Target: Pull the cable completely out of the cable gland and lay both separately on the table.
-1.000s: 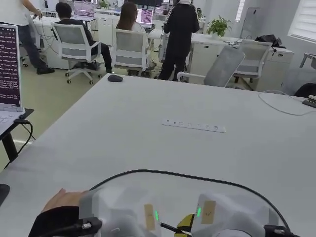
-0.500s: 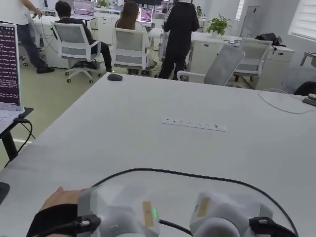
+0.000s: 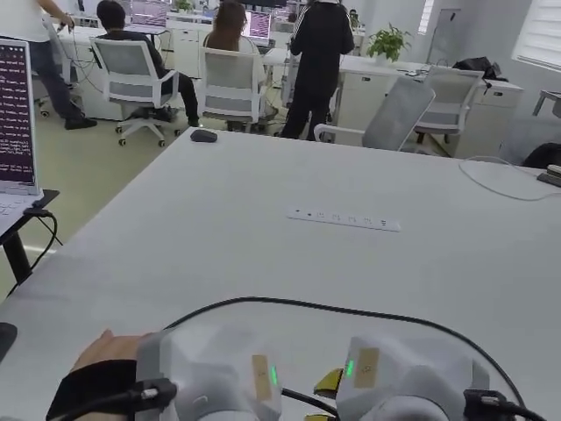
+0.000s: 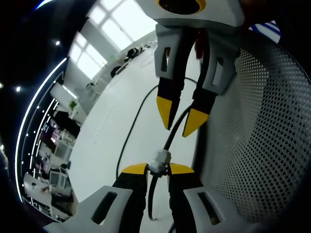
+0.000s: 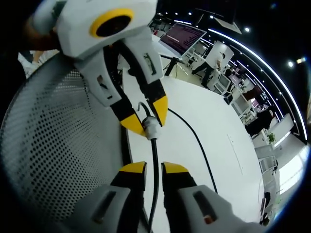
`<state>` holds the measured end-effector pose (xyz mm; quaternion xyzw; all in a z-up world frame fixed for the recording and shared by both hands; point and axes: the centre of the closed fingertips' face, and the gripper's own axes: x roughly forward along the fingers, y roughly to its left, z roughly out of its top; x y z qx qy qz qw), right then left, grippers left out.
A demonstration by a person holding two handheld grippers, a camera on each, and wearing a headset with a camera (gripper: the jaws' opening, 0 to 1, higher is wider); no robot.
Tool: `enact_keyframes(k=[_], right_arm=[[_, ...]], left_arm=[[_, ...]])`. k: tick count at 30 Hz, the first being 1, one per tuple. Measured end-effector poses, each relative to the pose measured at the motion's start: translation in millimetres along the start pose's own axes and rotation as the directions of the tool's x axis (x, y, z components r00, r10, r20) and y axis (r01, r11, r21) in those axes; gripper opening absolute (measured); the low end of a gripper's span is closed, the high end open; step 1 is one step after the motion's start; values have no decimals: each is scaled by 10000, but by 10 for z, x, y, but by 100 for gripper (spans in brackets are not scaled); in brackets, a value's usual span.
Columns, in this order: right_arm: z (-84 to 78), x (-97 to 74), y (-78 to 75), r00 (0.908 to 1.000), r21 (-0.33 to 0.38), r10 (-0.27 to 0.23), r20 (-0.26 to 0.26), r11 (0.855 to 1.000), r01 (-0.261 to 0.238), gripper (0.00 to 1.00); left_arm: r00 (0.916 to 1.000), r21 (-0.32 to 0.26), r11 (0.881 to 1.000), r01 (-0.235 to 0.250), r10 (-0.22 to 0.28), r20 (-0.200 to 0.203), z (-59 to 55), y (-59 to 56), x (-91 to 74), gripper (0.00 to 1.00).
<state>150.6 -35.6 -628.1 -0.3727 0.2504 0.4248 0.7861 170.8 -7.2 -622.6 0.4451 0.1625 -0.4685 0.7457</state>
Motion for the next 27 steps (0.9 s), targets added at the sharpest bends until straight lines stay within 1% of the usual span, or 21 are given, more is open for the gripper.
enact_keyframes(k=[1, 2, 3, 4, 5, 7, 9, 10, 13, 14, 16, 17, 18, 19, 21, 22, 23, 26, 27], right_arm=[[-9, -1, -11, 10000, 68, -4, -29, 10000, 4, 4], [-28, 3, -22, 10000, 332, -47, -52, 9994, 49, 4], [-38, 11, -21, 10000, 525, 10, -57, 9986, -7, 4], [-45, 15, -17, 10000, 495, 42, -85, 9988, -38, 4], [-56, 15, -24, 9999, 461, -55, -152, 9989, 62, 4], [-114, 24, -41, 9986, 324, -212, -486, 9992, 228, 4], [-231, 27, -65, 9938, 395, -312, -1069, 9986, 356, 3], [-307, 25, -85, 9893, 563, -359, -1414, 9974, 443, 3], [-409, 29, -100, 9837, 916, -275, -1777, 9948, 444, 3], [-421, 31, -103, 9826, 938, -282, -1837, 9945, 461, 3], [-433, 25, -92, 9797, 702, -259, -1987, 9967, 406, 4], [-419, 39, -64, 9800, 601, -170, -1982, 9978, 295, 4], [-411, 44, -49, 9800, 520, -132, -1986, 9984, 240, 7], [-369, 46, -50, 9831, 364, -172, -1823, 9990, 243, 11], [-305, 45, -40, 9883, 314, -140, -1520, 9993, 189, 18], [-276, 46, -34, 9903, 274, -104, -1384, 9995, 143, 18], [-222, 41, -29, 9937, 179, -62, -1122, 9998, 82, 17], [-118, 34, -25, 9980, 59, -60, -623, 10000, 64, 17], [-100, 37, -13, 9986, 77, 15, -535, 10000, -11, 17]], left_arm=[[10000, 64, 9999, 93, -93, 4, 4, -17, 6, 17], [9999, 128, 9999, 113, -114, 9, 8, -23, 8, 17], [9999, 127, 9999, 97, -98, 22, 14, -22, 6, 17], [9999, 117, 9999, 104, -105, 57, 21, -25, 5, 17], [9999, 96, 9999, 120, -120, 61, 21, -28, 4, 17], [10000, 79, 9999, 77, -77, -30, 0, -18, 0, 17], [10000, 1, 10000, 60, -60, -10, -3, -11, -2, 17], [10000, 15, 10000, 46, -46, -9, -2, -9, -1, 17], [10000, 30, 10000, 26, -26, 1, 3, -7, -2, 17], [10000, 41, 10000, 15, -15, 1, 5, -5, -2, 17], [10000, 41, 10000, 12, -12, -3, 3, -4, -3, 17], [10000, 58, 10000, 1, -1, -43, -4, -2, -4, 17], [10000, 72, 10000, -3, 4, -60, -7, 0, -4, 17], [10000, 59, 10000, 38, -38, -28, -3, -9, -4, 17], [10000, 83, 10000, 32, -32, -15, 1, -10, -6, 17], [10000, 85, 10000, 33, -33, -15, 1, -10, -6, 17], [10000, 84, 10000, 45, -45, -19, 0, -12, -6, 17], [10000, 83, 10000, 41, -41, 2, 3, -7, -7, 17], [10000, 96, 9999, 48, -48, 3, 3, -7, -8, 17]])
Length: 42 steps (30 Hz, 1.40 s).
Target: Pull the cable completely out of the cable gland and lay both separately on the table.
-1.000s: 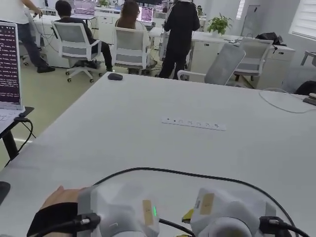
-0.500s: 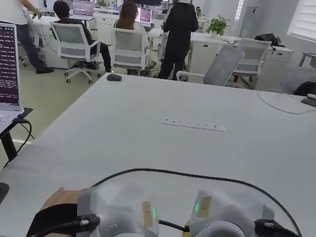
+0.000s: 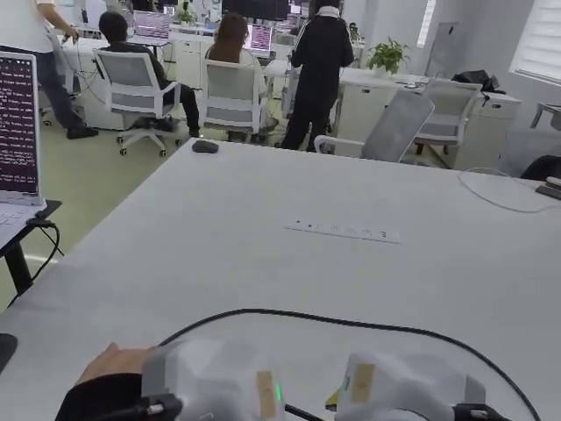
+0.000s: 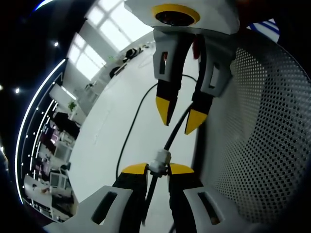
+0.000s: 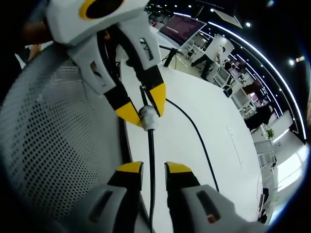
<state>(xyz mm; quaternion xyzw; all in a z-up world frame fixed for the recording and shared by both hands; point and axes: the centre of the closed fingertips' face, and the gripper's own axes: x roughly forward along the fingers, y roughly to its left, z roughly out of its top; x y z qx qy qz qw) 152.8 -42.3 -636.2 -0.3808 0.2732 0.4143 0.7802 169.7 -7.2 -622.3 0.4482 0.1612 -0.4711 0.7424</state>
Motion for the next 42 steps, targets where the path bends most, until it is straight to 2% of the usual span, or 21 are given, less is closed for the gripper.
enact_keyframes(k=[3, 5, 6, 11, 13, 14, 18, 22, 24, 26, 27, 30, 33, 36, 37, 40, 41, 42], right_arm=[[37, 0, 11, 9998, 3, 81, 184, 10000, -81, 13], [19, -3, 12, 9998, 104, 119, 131, 9999, -120, 3], [28, 2, 27, 9996, 260, 161, 239, 9995, -167, 3], [8, 3, 21, 9998, 178, 74, 190, 9998, -77, 3], [-54, 12, -12, 9999, 196, -125, -113, 9997, 127, 3], [-144, 13, -25, 9982, 191, -152, -575, 9997, 164, 3], [-308, 18, -62, 9917, 535, -228, -1264, 9981, 297, 3], [-357, 15, -60, 9878, 682, -167, -1550, 9973, 275, 3], [-334, 23, -27, 9882, 498, -74, -1530, 9986, 152, 7], [-294, 36, 5, 9902, 432, 13, -1399, 9991, 48, 18], [-232, 38, 16, 9936, 183, 62, -1126, 9998, -42, 20], [-89, 14, 9, 9990, 0, 17, -444, 10000, -17, 19], [-4, -9, 16, 10000, -114, 35, 16, 9999, -35, 18], [19, -9, 33, 9999, -184, 76, 108, 9998, -74, 12], [17, -12, 26, 9999, -197, 50, 119, 9998, -47, 5], [-29, -2, -3, 10000, 243, 27, -2, 9997, -27, 4], [-55, 4, -12, 9999, 271, -22, -114, 9996, 25, 4], [-158, 1, -51, 9976, 282, -253, -641, 9992, 271, 3]], left_arm=[[10000, 33, 10000, 26, -26, 9, 3, -1, 1, 17], [10000, 43, 10000, 49, -49, 1, 0, -5, 2, 17], [10000, 38, 10000, 53, -53, 11, 2, -6, 2, 17], [10000, 25, 10000, 58, -58, 33, 12, -12, 4, 17], [10000, 21, 10000, 27, -27, -8, 1, -5, 5, 17], [10000, -6, 10000, -9, 9, -32, -5, 2, 3, 17], [10000, 0, 10000, -86, 86, -23, 3, 15, 3, 17], [9999, -23, 9999, -114, 114, -43, -3, 20, 4, 17], [9999, -24, 9999, -105, 105, -100, -12, 17, 4, 17], [9999, -5, 10000, -92, 92, -85, -8, 10, 2, 17], [9999, -2, 10000, -92, 92, -81, -6, 9, 0, 17], [9999, -10, 10000, -82, 82, -68, -5, 11, 0, 17], [10000, 1, 10000, -62, 62, -51, 0, 9, 3, 17], [10000, 13, 10000, -54, 54, -62, -2, 6, 5, 17], [10000, 10, 10000, -42, 42, -68, -5, 4, 7, 17], [10000, 12, 10000, -34, 34, -41, 2, 3, 10, 17], [10000, 8, 10000, -41, 41, -21, 5, 5, 11, 17], [10000, -10, 10000, -72, 72, -16, 5, 13, 10, 17]])
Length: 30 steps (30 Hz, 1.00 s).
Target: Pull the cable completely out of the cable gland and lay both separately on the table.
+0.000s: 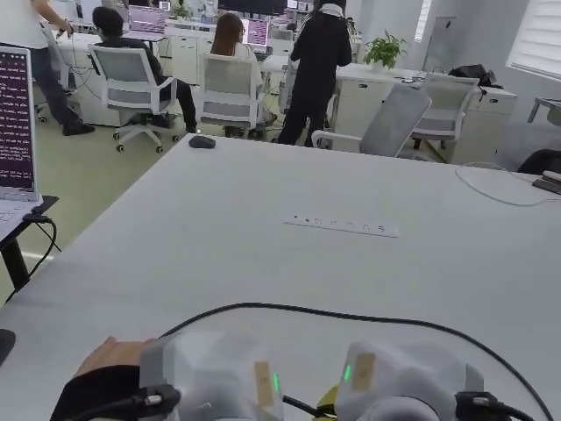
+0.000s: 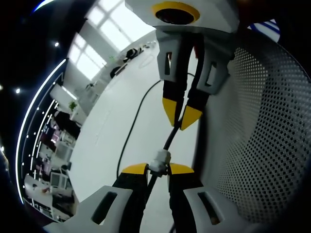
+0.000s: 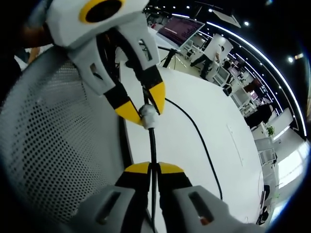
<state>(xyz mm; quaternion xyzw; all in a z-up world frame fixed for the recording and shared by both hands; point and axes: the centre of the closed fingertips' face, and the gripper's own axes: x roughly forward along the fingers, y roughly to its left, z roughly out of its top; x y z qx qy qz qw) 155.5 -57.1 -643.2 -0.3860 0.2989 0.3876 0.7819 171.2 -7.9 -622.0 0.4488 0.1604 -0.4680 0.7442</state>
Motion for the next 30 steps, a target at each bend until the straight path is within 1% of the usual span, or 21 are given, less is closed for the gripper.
enact_keyframes(k=[1, 2, 4, 8, 10, 12, 13, 14, 15, 17, 18, 20, 22, 23, 24, 25, 27, 28, 29, 30], right_arm=[[-23, 7, -11, 9999, 19, -42, -100, 10000, 42, 3], [-88, 0, -29, 9989, 133, -139, -449, 9998, 145, 3], [-131, 13, -51, 9983, 347, -183, -552, 9992, 202, 3], [-203, 22, -52, 9950, 379, -161, -983, 9991, 199, 3], [-190, 21, -41, 9955, 311, -92, -943, 9994, 122, 6], [-160, 36, -18, 9963, 229, -31, -863, 9997, 51, 15], [-131, 37, -10, 9971, 145, -21, -761, 9999, 32, 21], [-79, 39, 6, 9985, -4, 37, -541, 10000, -37, 24], [-43, 34, 21, 9992, -93, 103, -379, 9999, -106, 24], [40, 15, 33, 9999, -327, 117, -6, 9994, -117, 22], [98, 5, 36, 9995, -431, 116, 285, 9990, -104, 22], [148, -9, 53, 9983, -433, 188, 549, 9989, -164, 21], [153, -11, 50, 9982, -426, 167, 576, 9990, -143, 14], [151, -12, 54, 9983, -440, 188, 560, 9989, -163, 6], [144, -14, 69, 9982, -489, 270, 533, 9985, -244, 5], [126, -24, 54, 9984, -299, 194, 526, 9994, -178, 4], [84, -22, 23, 9989, -174, 178, 442, 9997, -170, 4], [55, -16, 6, 9995, -81, 98, 284, 9999, -96, 4], [-40, -9, -39, 9994, -253, -176, -298, 9995, 169, 4], [-93, -6, -48, 9979, -343, -232, -601, 9992, 211, 4]], left_arm=[[10000, -18, 10000, -12, 12, -18, -4, 3, -2, 17], [10000, -26, 10000, -12, 12, -44, -12, 3, -4, 17], [10000, -27, 10000, -46, 46, -5, -4, 7, -7, 17], [10000, -38, 10000, -46, 46, -15, -7, 11, -6, 17], [10000, -43, 10000, -45, 45, -36, -13, 11, -7, 17], [10000, -18, 10000, -24, 23, -69, -18, 7, -5, 17], [10000, -7, 10000, -26, 26, -61, -16, 7, -5, 17], [10000, 6, 10000, -36, 37, -45, -14, 9, -6, 17], [10000, -6, 10000, -28, 28, -38, -14, 9, -5, 17], [10000, -2, 10000, -8, 8, -36, -13, 5, -9, 17], [10000, 10, 10000, -12, 12, 1, -6, 5, -10, 17], [10000, 31, 10000, -33, 33, 24, -2, 8, -12, 17], [10000, 28, 10000, -27, 27, 12, -5, 8, -12, 17], [10000, 37, 10000, -18, 18, 7, -7, 7, -11, 17], [10000, 35, 10000, -11, 11, 6, -7, 7, -10, 17], [10000, 36, 10000, 6, -6, 3, -5, 4, -11, 17], [10000, 49, 10000, 66, -66, 53, 8, -10, -4, 17], [10000, 59, 10000, 50, -50, 53, 9, -6, -3, 17], [10000, 62, 10000, -41, 41, -15, -5, 16, -10, 17], [10000, -24, 10000, -54, 54, -10, -11, 24, -10, 17]])
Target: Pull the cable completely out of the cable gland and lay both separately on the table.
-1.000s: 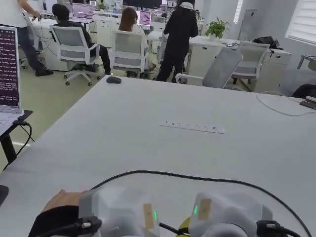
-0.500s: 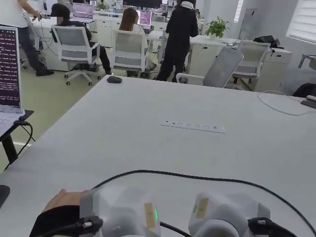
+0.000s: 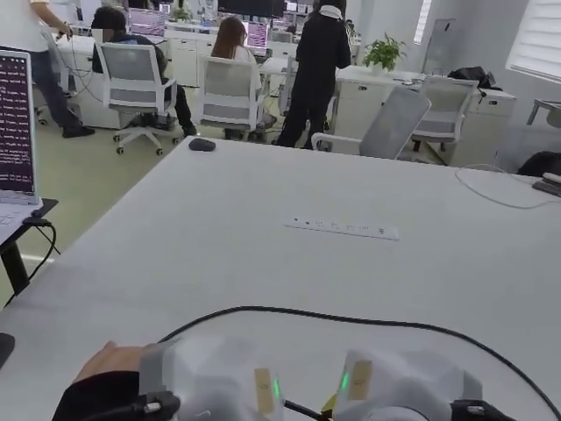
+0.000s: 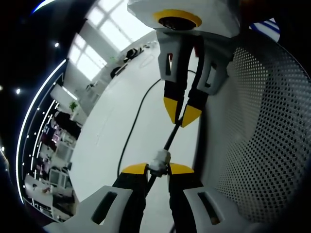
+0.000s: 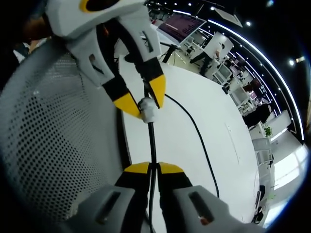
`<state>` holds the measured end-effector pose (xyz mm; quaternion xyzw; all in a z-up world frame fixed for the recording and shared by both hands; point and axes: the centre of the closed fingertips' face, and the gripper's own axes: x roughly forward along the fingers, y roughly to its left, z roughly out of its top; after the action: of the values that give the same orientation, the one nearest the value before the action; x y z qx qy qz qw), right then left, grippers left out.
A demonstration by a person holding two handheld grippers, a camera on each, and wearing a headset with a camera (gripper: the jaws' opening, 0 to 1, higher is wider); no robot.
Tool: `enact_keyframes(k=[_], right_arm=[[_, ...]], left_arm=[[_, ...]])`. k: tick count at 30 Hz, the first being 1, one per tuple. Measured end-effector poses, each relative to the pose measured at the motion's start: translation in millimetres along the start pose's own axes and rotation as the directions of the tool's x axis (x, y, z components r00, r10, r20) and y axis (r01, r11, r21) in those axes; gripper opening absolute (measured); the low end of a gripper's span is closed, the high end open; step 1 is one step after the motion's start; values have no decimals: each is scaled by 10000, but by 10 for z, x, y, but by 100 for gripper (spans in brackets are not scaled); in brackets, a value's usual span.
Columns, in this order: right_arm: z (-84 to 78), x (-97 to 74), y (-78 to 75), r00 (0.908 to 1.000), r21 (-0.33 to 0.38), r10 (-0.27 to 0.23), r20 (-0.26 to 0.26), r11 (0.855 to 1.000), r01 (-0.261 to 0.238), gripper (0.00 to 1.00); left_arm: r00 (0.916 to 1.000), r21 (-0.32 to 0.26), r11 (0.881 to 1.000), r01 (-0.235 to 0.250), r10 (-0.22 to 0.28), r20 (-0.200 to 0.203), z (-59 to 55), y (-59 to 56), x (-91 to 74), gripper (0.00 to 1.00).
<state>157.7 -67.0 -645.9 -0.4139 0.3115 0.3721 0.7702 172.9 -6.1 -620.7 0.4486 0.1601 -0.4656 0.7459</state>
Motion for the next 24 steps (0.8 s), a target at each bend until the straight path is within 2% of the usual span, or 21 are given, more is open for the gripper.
enact_keyframes(k=[3, 7, 9, 11, 13, 16, 18, 19, 21, 22, 23, 24], right_arm=[[-63, 25, 10, 9998, 540, 100, -180, 9985, -90, 4], [-100, 36, 27, 9987, 483, 205, -463, 9987, -183, 6], [-24, 34, 33, 9998, 431, 186, -122, 9989, -181, 13], [35, 39, 93, 9988, 214, 471, 109, 9986, -474, 17], [113, 26, 110, 9972, 144, 552, 509, 9983, -560, 18], [187, 3, 113, 9944, 77, 586, 876, 9982, -595, 17], [207, -3, 134, 9923, 125, 689, 1026, 9974, -706, 10], [192, 0, 128, 9930, 131, 648, 988, 9977, -664, 3], [160, 13, 113, 9942, 426, 620, 883, 9969, -660, 3], [116, 22, 101, 9962, 424, 566, 669, 9973, -595, 3], [14, 24, 61, 9992, 607, 356, 186, 9975, -367, 3], [-15, 29, 43, 9995, 657, 305, 69, 9974, -309, 3]], left_arm=[[10000, 6, 10000, -11, 11, 14, 5, -6, -1, 17], [10000, -15, 10000, -5, 5, 2, 3, -7, -1, 17], [10000, 17, 10000, 19, -19, -64, -8, -12, 4, 17], [10000, 28, 10000, 8, -8, -46, -3, -12, 1, 17], [10000, 33, 10000, 16, -16, -48, -2, -14, 0, 17], [10000, 47, 10000, 70, -70, -27, 5, -21, 3, 17], [10000, 72, 10000, 49, -48, -18, 9, -18, 3, 17], [10000, 94, 9999, 81, -81, -34, 6, -23, 5, 17], [9999, 72, 9999, 129, -129, 2, 12, -41, 4, 17], [9999, 96, 9999, 101, -101, 35, 19, -37, 2, 17], [10000, 35, 10000, 90, -90, 41, 18, -33, 1, 17], [10000, 17, 10000, 52, -52, 14, 12, -23, 0, 17]])
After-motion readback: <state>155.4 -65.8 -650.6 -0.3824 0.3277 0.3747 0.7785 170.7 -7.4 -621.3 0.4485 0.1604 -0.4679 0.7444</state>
